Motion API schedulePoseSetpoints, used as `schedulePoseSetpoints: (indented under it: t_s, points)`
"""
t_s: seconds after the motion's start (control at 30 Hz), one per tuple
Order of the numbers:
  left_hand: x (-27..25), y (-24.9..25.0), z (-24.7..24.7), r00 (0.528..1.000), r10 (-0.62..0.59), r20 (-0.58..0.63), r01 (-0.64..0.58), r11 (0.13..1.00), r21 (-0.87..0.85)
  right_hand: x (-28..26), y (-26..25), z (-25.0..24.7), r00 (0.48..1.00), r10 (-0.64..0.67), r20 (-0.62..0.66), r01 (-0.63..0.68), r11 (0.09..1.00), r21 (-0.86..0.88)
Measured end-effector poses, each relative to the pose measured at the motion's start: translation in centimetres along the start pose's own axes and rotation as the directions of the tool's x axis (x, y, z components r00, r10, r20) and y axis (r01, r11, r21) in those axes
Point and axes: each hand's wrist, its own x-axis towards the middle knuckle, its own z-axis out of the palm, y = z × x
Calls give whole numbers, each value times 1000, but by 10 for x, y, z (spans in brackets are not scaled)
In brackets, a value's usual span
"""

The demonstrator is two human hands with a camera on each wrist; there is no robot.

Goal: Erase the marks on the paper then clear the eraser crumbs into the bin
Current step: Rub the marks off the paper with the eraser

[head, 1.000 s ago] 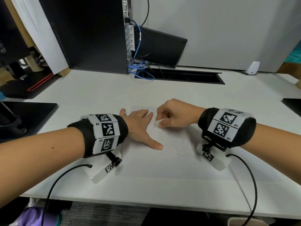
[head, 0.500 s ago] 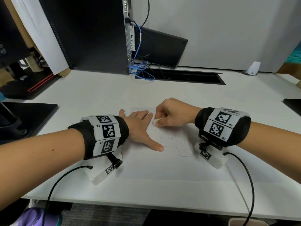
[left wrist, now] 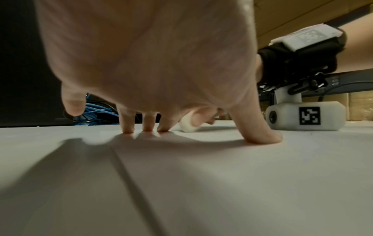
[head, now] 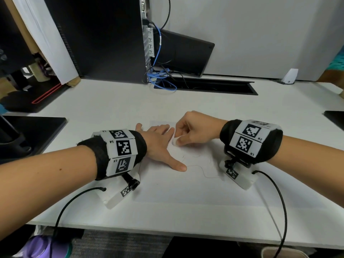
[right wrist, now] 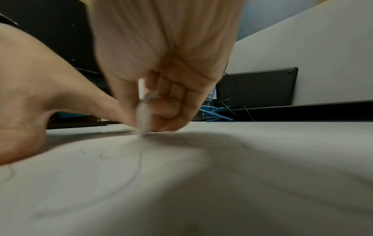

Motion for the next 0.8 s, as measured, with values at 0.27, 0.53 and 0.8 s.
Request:
schedulePoseSetpoints:
  t_s: [0.27, 0.53, 0.8]
  points:
    - [1, 1, -1, 1000, -9, -9, 9, 1000, 7, -6, 6, -4, 999, -10, -40, 7, 998, -63]
    - [-1, 2, -1, 999, -6, -32, 6, 1000, 15, -17, 8, -2, 999, -31, -43, 26, 994, -104]
    - [1, 5, 4, 995, 59, -87, -56, 998, 33, -24, 8, 0, 999, -17, 40, 16, 999, 28]
